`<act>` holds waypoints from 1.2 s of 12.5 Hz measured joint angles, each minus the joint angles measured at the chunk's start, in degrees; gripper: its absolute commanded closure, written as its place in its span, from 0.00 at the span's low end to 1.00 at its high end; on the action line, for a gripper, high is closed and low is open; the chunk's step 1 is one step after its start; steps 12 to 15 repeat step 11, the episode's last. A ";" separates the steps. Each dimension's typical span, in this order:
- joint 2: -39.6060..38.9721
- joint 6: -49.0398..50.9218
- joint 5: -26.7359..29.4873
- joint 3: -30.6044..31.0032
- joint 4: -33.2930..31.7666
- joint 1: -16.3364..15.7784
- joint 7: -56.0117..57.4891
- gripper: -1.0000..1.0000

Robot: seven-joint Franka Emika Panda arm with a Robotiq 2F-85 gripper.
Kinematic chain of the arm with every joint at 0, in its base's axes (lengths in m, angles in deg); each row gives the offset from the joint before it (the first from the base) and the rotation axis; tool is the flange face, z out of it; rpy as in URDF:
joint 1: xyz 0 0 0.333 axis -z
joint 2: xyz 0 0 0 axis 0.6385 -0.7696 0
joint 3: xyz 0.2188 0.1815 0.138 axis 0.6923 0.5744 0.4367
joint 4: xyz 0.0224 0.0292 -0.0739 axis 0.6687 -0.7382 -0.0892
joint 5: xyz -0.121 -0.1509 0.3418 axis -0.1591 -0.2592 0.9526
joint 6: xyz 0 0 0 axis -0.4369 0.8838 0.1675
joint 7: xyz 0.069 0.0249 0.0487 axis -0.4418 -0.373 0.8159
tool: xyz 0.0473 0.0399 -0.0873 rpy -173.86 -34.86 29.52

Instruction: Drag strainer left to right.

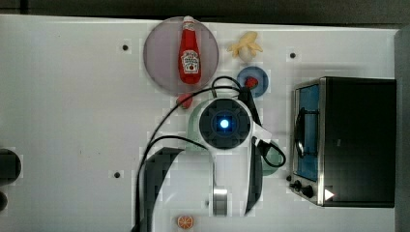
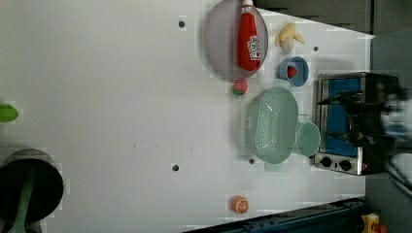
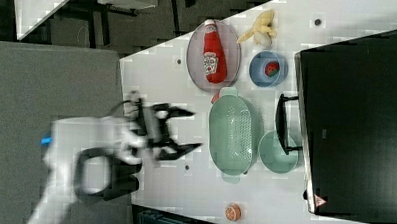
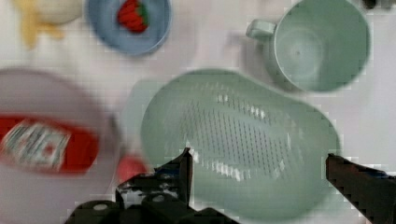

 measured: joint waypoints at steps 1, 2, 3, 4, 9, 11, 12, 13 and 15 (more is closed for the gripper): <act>4.55 4.34 2.82 0.10 2.24 -0.38 3.54 0.00; 8.76 7.37 3.26 0.52 4.48 -0.35 7.06 0.00; 12.65 10.21 2.84 0.77 6.60 -0.57 10.23 0.00; 15.84 13.53 2.46 0.63 8.50 -0.95 12.76 0.00; 18.49 32.64 3.18 0.41 15.00 -0.94 17.28 0.00; 16.36 36.53 2.95 -0.27 15.55 -0.48 18.14 0.00; 16.36 36.53 2.95 -0.27 15.55 -0.48 18.14 0.00; 16.36 36.53 2.95 -0.27 15.55 -0.48 18.14 0.00; 16.36 36.53 2.95 -0.27 15.55 -0.48 18.14 0.00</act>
